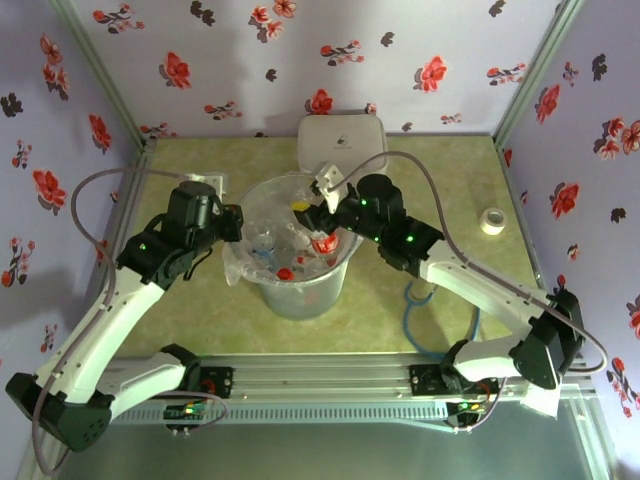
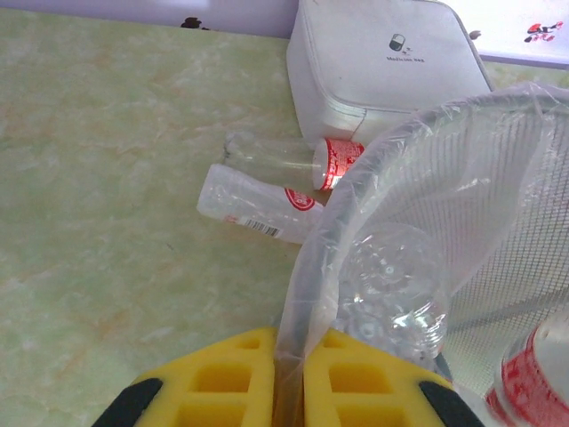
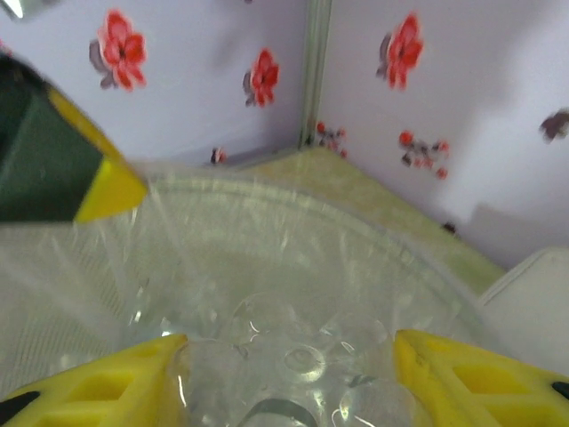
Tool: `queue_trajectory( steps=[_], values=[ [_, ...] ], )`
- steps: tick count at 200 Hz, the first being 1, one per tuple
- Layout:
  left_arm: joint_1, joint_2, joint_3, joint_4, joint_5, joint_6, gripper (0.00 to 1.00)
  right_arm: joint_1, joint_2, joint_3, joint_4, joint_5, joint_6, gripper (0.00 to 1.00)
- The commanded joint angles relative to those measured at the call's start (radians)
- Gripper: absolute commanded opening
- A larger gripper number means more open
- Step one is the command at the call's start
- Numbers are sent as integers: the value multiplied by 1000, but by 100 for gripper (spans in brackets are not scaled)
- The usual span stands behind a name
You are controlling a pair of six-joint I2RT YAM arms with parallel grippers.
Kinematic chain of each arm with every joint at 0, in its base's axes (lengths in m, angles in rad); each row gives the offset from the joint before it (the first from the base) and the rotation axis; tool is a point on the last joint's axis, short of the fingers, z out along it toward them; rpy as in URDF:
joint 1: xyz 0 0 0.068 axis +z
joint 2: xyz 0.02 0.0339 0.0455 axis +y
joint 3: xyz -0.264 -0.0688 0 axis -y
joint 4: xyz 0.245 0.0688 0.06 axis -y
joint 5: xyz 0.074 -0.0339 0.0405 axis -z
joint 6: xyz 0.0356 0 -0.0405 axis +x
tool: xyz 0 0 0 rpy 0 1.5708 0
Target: Put the plastic bottles in the bin
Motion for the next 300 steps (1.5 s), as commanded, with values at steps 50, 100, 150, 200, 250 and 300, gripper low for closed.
queue_trajectory(
  steps=[50, 100, 150, 200, 250, 300],
  values=[
    [8, 13, -6, 75, -10, -47, 0, 18, 64, -47, -44, -146, 184, 34],
    [8, 18, -1, 73, -9, -42, 0, 7, 24, 218, -304, 7, 11, 85],
    [8, 33, 4, 80, -1, -34, 0, -6, 69, 422, -410, 63, -36, 82],
    [21, 33, 15, 50, -2, -31, 0, -11, 134, 457, -458, 100, -16, 58],
    [120, -13, 5, -3, -10, -79, 0, -190, -57, 276, -347, 271, 244, 63],
    [217, -63, 72, -149, -8, -39, 0, -477, -112, 115, -430, 275, 619, 71]
  ],
)
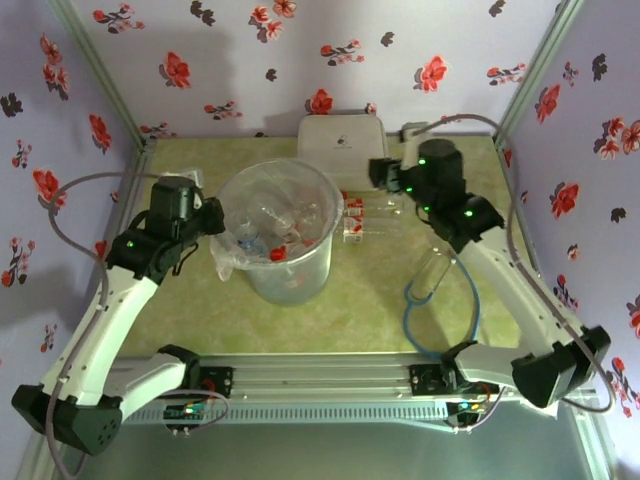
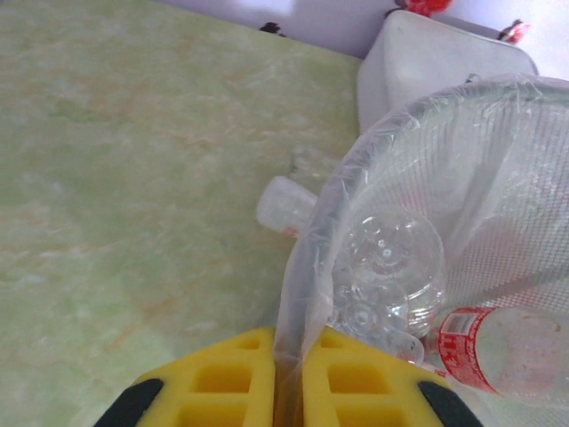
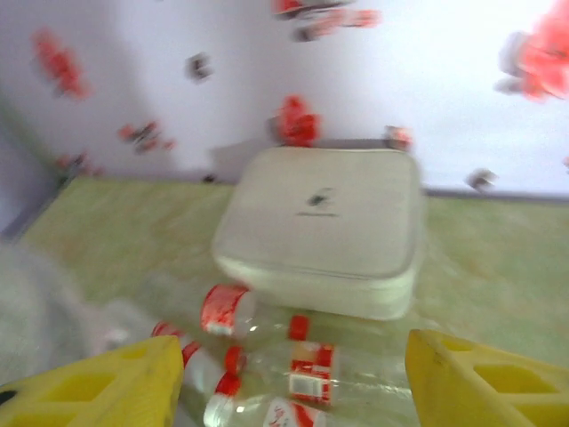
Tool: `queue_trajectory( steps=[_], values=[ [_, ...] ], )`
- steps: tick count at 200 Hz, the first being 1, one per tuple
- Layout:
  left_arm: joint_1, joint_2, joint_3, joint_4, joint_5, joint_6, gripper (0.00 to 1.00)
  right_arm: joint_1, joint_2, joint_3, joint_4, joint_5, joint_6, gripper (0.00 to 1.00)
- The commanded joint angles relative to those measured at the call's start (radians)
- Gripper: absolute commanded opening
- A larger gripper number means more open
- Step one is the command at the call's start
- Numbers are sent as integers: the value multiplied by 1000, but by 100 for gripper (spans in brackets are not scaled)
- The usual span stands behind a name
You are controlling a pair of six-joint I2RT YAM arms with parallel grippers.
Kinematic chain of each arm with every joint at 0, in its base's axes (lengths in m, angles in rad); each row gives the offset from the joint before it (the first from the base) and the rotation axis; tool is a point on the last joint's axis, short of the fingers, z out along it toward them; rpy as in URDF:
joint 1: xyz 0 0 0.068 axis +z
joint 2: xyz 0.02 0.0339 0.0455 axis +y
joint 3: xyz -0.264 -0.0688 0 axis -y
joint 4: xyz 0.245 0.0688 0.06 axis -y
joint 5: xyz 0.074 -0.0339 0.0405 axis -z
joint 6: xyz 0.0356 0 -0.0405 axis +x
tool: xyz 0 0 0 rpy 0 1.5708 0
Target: Put the plastic bottles in the bin
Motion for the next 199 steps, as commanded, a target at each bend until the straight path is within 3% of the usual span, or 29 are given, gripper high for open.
queue_trajectory(
  steps=[1, 31, 52, 91, 125, 199],
  values=[
    [43, -47, 57, -86, -30, 15, 0, -81, 16, -67, -32, 9, 250, 71],
    [107, -98, 50, -134, -34, 11, 0, -119, 46, -130, -44, 78, 433, 83],
    [161, -130, 28, -148, -42, 5, 0, -136, 70, -161, -58, 136, 527, 99],
    [271, -152, -31, -135, -47, -15, 0, -156, 104, -253, -67, 113, 829, 99],
    [288, -158, -69, -84, -44, -48, 0, -113, 105, -416, 17, 50, 1078, 97],
    [288, -149, -79, -59, 27, -31, 0, -73, 192, -521, 149, 45, 1246, 89]
  ],
)
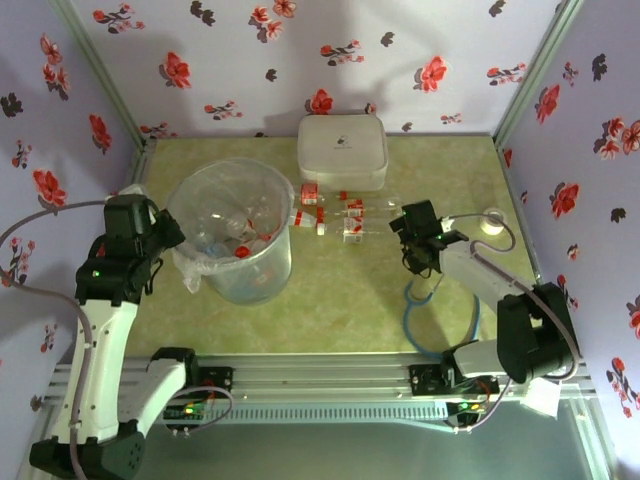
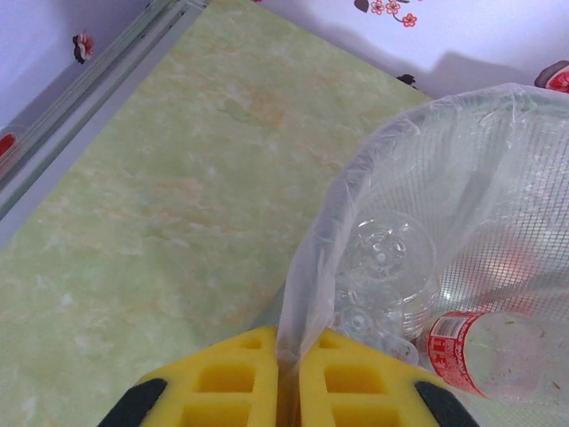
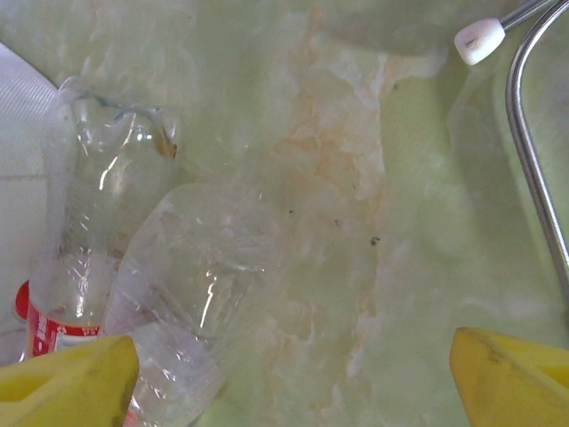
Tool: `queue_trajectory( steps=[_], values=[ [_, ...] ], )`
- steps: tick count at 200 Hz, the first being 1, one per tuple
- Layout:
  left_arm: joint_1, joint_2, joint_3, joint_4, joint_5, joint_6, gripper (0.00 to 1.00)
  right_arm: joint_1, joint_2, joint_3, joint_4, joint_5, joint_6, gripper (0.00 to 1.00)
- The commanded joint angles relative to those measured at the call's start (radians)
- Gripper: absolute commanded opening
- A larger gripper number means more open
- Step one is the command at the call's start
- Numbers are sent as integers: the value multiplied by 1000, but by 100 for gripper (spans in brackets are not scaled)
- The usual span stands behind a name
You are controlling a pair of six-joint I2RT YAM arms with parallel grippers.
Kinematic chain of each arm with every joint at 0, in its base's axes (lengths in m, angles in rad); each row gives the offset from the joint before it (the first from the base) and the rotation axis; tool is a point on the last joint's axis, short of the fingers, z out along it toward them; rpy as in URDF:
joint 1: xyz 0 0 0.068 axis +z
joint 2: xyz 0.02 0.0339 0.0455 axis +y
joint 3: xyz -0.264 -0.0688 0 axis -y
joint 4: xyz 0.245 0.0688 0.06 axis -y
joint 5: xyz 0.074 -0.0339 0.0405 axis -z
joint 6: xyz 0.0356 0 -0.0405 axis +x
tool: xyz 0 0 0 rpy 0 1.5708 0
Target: Put the plastic bottles in the bin
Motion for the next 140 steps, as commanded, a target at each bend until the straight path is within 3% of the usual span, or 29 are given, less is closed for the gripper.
queue_trajectory(
  steps=[1, 35, 104, 140],
  values=[
    [12, 7, -27, 39, 27, -8, 0, 2, 27, -11, 80, -7, 104, 89],
    [12, 24, -55, 86, 95, -18, 0, 17, 69, -34, 183, -10, 189, 88],
    [12, 4, -63, 77, 106, -8, 0, 15, 247, -6, 331, -51, 281, 89],
    [12, 26, -36, 67, 149, 25, 0, 16, 248, -9, 335, -31, 280, 75]
  ],
)
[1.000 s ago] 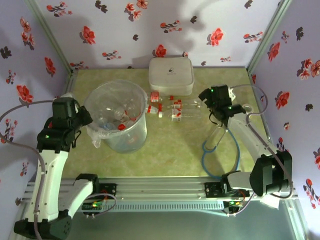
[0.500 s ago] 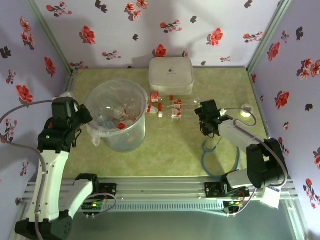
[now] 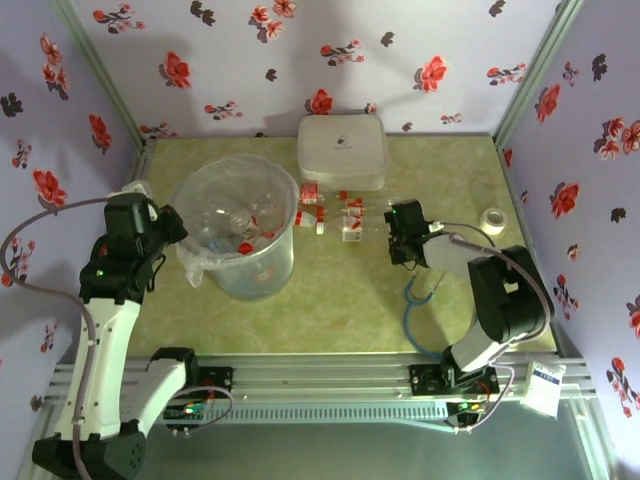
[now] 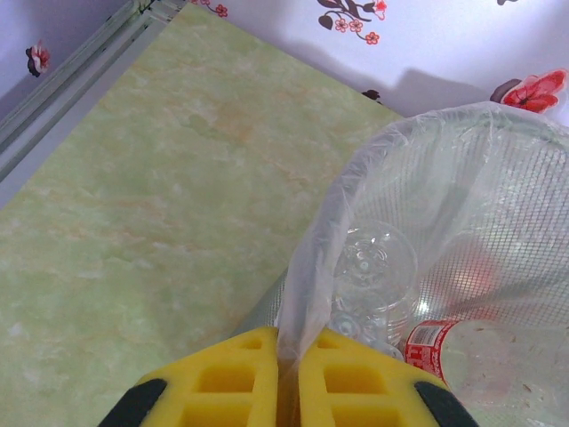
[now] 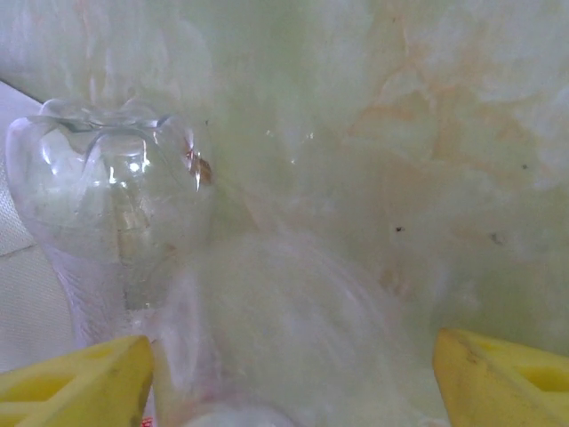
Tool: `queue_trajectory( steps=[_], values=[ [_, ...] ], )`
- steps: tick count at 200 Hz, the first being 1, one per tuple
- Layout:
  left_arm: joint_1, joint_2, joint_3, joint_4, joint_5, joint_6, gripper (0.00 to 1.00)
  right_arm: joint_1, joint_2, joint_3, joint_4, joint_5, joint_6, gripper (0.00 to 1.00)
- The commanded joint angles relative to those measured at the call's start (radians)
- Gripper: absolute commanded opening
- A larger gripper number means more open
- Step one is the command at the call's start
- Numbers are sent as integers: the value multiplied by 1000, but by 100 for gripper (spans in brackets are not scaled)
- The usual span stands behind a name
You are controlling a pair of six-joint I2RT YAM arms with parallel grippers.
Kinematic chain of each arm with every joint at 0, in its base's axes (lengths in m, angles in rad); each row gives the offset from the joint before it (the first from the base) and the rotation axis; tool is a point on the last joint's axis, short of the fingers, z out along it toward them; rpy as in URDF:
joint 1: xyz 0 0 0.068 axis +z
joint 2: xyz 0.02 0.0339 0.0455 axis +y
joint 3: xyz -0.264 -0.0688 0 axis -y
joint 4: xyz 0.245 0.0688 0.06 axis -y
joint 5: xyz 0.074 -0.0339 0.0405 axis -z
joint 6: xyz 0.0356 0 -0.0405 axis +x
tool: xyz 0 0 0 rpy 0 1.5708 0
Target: Put the plastic bottles in the bin
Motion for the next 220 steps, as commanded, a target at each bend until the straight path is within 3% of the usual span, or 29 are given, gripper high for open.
queue_trajectory(
  steps=[1, 52, 86, 108, 137, 158, 183, 220],
  values=[
    [2, 23, 9, -37, 83, 26, 0, 6, -2, -3, -34, 10, 16, 74],
    [1, 52, 21, -56, 160, 64, 0, -26, -175, -42, -177, 75, -83, 51],
    [-2, 93, 47, -91, 232, 111, 0, -58, -326, -57, -301, 130, -187, 47],
    [-19, 118, 74, -114, 293, 160, 0, -70, -442, -28, -362, 202, -357, 40],
    [-63, 160, 108, -134, 441, 246, 0, -72, -542, 107, -424, 270, -705, 38],
    [-98, 191, 108, -121, 491, 287, 0, -72, -578, 226, -460, 241, -965, 38],
    [-130, 229, 107, -90, 491, 303, 0, -70, -639, 317, -432, 112, -1214, 37],
    [-167, 283, 140, -47, 491, 300, 0, -56, -664, 489, -397, -41, -1410, 37]
  ],
)
